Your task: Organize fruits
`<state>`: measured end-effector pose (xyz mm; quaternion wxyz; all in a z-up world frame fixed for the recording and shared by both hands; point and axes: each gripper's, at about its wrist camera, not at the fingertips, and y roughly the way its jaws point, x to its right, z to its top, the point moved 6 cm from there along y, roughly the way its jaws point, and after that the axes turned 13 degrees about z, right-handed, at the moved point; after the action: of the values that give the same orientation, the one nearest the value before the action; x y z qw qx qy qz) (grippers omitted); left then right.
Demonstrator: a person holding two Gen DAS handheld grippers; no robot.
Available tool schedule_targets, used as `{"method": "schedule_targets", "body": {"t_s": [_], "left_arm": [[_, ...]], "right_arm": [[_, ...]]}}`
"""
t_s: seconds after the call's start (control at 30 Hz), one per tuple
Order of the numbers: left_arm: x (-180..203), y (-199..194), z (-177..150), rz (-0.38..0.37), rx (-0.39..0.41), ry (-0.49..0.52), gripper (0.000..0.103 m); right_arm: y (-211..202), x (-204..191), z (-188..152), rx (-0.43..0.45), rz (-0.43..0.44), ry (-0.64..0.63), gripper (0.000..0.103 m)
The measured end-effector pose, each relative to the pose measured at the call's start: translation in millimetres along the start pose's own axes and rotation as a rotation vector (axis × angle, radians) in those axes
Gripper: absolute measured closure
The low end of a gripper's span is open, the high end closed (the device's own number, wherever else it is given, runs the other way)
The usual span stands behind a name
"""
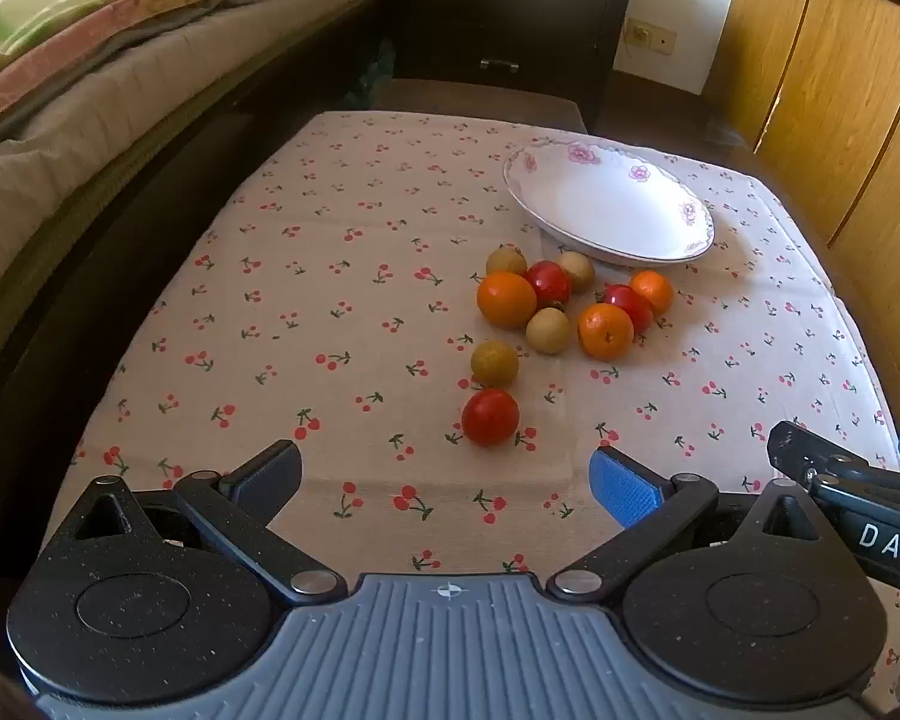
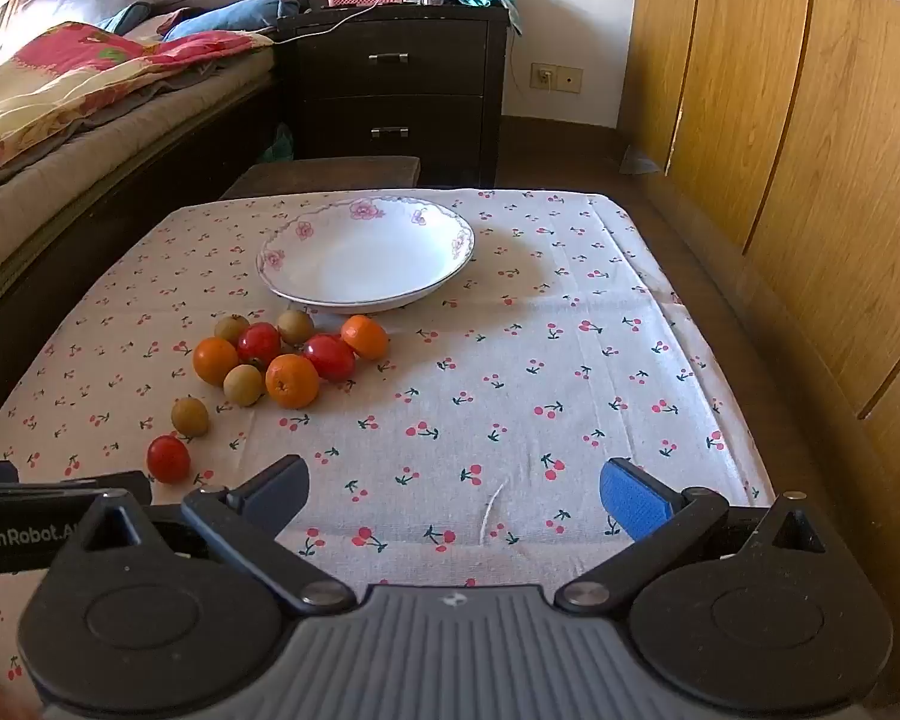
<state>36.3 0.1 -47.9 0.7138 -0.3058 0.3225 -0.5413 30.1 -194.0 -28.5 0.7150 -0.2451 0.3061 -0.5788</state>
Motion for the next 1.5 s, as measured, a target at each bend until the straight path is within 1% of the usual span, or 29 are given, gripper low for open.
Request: {"method": "schedule_targets", "body": {"t_s": [0.27, 0.33, 1.5], "left_arm": [[2.7, -1.4, -3.9, -0.008, -0.020, -0.013, 0.000], [-0.2, 3.4, -2.6, -0.012, -0.026, -0.017, 0.000], [-1.5, 5.0, -3.7, 0.005, -0.022, -0.003, 0.001]], "right_arm": [[2.4, -0.4, -0.2, -0.013, 0.003, -0.004, 0.000], [2.7, -0.9, 0.6, -0.014, 0.002, -0.004, 0.000], [5.3, -0.6, -3.9, -0.033, 0.009, 0.008, 0.000]]}}
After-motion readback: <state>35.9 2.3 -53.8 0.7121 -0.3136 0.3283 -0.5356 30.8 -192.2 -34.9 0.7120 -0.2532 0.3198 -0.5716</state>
